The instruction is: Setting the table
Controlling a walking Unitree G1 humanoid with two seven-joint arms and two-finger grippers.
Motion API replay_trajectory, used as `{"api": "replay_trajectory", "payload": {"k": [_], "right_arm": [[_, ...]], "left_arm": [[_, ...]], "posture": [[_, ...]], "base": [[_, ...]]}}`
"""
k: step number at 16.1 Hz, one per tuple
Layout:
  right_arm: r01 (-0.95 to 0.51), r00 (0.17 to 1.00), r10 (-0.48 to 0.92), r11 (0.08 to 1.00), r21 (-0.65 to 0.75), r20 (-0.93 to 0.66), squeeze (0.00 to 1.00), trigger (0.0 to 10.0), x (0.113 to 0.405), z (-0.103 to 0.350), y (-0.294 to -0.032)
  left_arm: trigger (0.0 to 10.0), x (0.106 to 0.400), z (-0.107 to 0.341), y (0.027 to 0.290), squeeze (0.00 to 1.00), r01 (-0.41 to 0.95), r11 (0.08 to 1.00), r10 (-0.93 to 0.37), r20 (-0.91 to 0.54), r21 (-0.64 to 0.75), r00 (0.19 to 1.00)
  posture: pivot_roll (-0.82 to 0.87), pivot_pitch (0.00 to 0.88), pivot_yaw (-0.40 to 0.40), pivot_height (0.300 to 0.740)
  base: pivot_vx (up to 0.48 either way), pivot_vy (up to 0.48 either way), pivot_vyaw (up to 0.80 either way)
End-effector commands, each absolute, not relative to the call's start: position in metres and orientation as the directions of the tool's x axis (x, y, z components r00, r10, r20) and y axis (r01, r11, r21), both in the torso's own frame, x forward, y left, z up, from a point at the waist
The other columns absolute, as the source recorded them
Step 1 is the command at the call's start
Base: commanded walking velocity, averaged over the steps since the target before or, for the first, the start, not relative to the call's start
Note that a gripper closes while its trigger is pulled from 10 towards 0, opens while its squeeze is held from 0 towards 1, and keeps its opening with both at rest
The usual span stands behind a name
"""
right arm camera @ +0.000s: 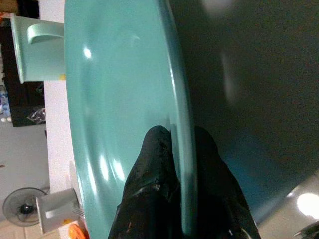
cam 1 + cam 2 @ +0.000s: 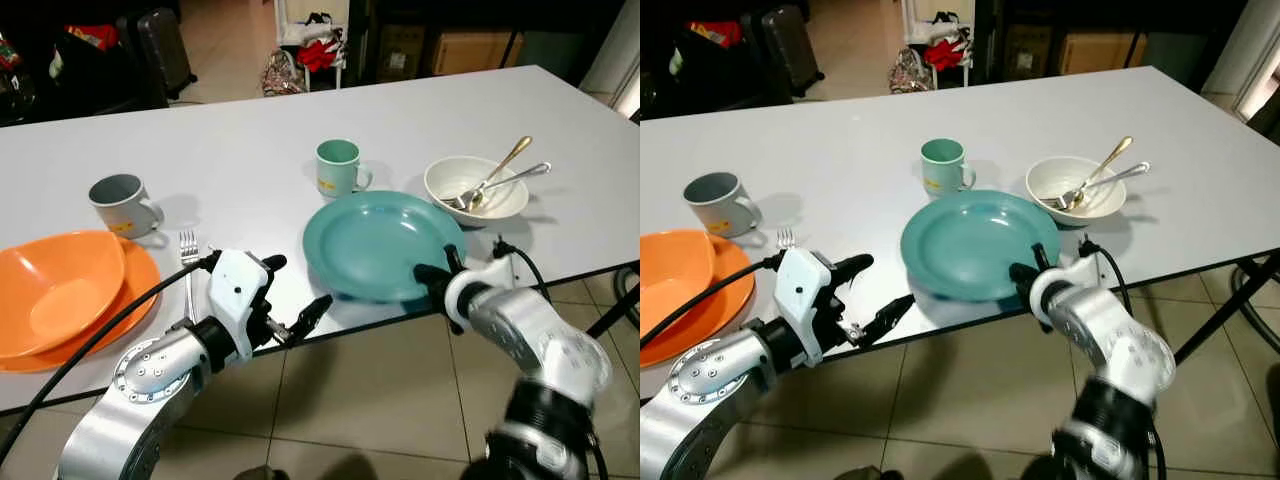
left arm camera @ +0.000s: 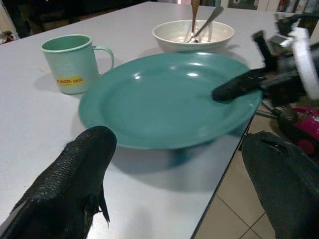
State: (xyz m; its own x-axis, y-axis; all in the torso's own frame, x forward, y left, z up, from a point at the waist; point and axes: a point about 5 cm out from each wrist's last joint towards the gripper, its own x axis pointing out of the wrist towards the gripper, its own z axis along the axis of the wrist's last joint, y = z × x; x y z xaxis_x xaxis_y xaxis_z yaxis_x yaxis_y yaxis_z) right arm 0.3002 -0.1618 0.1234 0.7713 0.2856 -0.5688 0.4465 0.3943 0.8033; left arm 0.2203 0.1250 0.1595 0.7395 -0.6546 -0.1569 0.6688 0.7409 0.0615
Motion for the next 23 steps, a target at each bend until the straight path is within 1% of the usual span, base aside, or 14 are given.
{"api": "replay_trajectory", "payload": {"k": [1,3,4,5,6,7,8,11,15,16,17,19,22,23], "right_arm": [[0.437,0.787,0.275,0.383,0.814,-0.552,0.0,10.0,0.307,0.13,-0.164],[0.456,0.781,0.268,0.374,0.808,-0.565,0.0,10.0,0.313,0.13,-0.165],[0.464,0.779,0.264,0.366,0.807,-0.568,0.58,10.0,0.315,0.13,-0.166],[0.468,0.779,0.264,0.36,0.807,-0.569,0.77,10.0,0.317,0.129,-0.167],[0.471,0.778,0.262,0.357,0.807,-0.57,0.89,10.0,0.318,0.128,-0.167],[0.47,0.783,0.256,0.353,0.809,-0.567,0.95,10.0,0.32,0.128,-0.168],[0.464,0.79,0.252,0.349,0.814,-0.558,0.98,10.0,0.322,0.127,-0.168],[0.442,0.816,0.234,0.336,0.832,-0.528,1.0,10.0,0.329,0.13,-0.169],[0.423,0.824,0.215,0.38,0.823,-0.523,1.0,10.0,0.329,0.129,-0.17],[0.41,0.827,0.2,0.424,0.807,-0.526,1.0,10.0,0.324,0.129,-0.173],[0.414,0.825,0.196,0.429,0.803,-0.53,1.0,10.0,0.323,0.129,-0.174],[0.419,0.831,0.158,0.453,0.787,-0.533,1.0,10.0,0.315,0.128,-0.185],[0.422,0.839,0.128,0.46,0.781,-0.529,1.0,10.0,0.306,0.13,-0.197],[0.438,0.846,0.081,0.458,0.773,-0.527,1.0,10.0,0.295,0.128,-0.213]], "left_arm": [[10.0,0.218,0.161,0.124,0.0,0.679,0.731,-0.663,-0.162,0.068,0.731],[10.0,0.218,0.161,0.124,0.0,0.681,0.729,-0.665,-0.166,0.067,0.728],[10.0,0.217,0.161,0.124,0.0,0.681,0.729,-0.665,-0.168,0.066,0.728],[10.0,0.217,0.161,0.124,0.0,0.681,0.729,-0.665,-0.169,0.065,0.728],[10.0,0.217,0.16,0.124,0.0,0.681,0.729,-0.664,-0.171,0.064,0.728],[10.0,0.217,0.16,0.124,0.0,0.682,0.729,-0.665,-0.173,0.063,0.727],[10.0,0.217,0.159,0.124,0.0,0.682,0.728,-0.665,-0.176,0.063,0.726],[10.0,0.217,0.158,0.125,0.0,0.684,0.727,-0.665,-0.182,0.063,0.724],[10.0,0.218,0.157,0.126,0.0,0.68,0.73,-0.661,-0.185,0.067,0.727],[10.0,0.218,0.156,0.126,0.0,0.68,0.73,-0.659,-0.19,0.07,0.728],[10.0,0.218,0.156,0.126,0.0,0.68,0.73,-0.659,-0.192,0.071,0.728],[10.0,0.218,0.156,0.125,0.0,0.682,0.728,-0.66,-0.195,0.073,0.725],[10.0,0.218,0.156,0.124,0.0,0.685,0.725,-0.663,-0.194,0.071,0.723],[10.0,0.219,0.156,0.123,0.0,0.689,0.721,-0.667,-0.198,0.073,0.718]], "posture": [[-0.04,0.034,0.026,0.74],[-0.03,0.038,0.025,0.74],[-0.03,0.039,0.024,0.74],[-0.03,0.04,0.024,0.74],[-0.03,0.041,0.024,0.74],[-0.03,0.043,0.026,0.74],[-0.03,0.043,0.027,0.74],[-0.03,0.046,0.03,0.74],[-0.03,0.048,0.031,0.74],[-0.03,0.049,0.031,0.74],[-0.03,0.049,0.031,0.74],[-0.03,0.055,0.036,0.74],[-0.04,0.057,0.042,0.74],[-0.04,0.058,0.047,0.74]], "base": [[0.0,0.0,0.0],[0.0,0.0,0.0],[0.0,0.0,0.0],[0.0,0.0,0.0],[0.0,0.0,0.0],[0.0,0.0,0.0],[0.0,0.0,0.0],[0.0,0.0,0.0],[0.0,0.0,0.0],[0.0,0.0,0.0],[0.0,0.0,0.0],[0.0,0.0,0.0],[0.0,0.0,0.0],[0.0,0.0,0.0]]}}
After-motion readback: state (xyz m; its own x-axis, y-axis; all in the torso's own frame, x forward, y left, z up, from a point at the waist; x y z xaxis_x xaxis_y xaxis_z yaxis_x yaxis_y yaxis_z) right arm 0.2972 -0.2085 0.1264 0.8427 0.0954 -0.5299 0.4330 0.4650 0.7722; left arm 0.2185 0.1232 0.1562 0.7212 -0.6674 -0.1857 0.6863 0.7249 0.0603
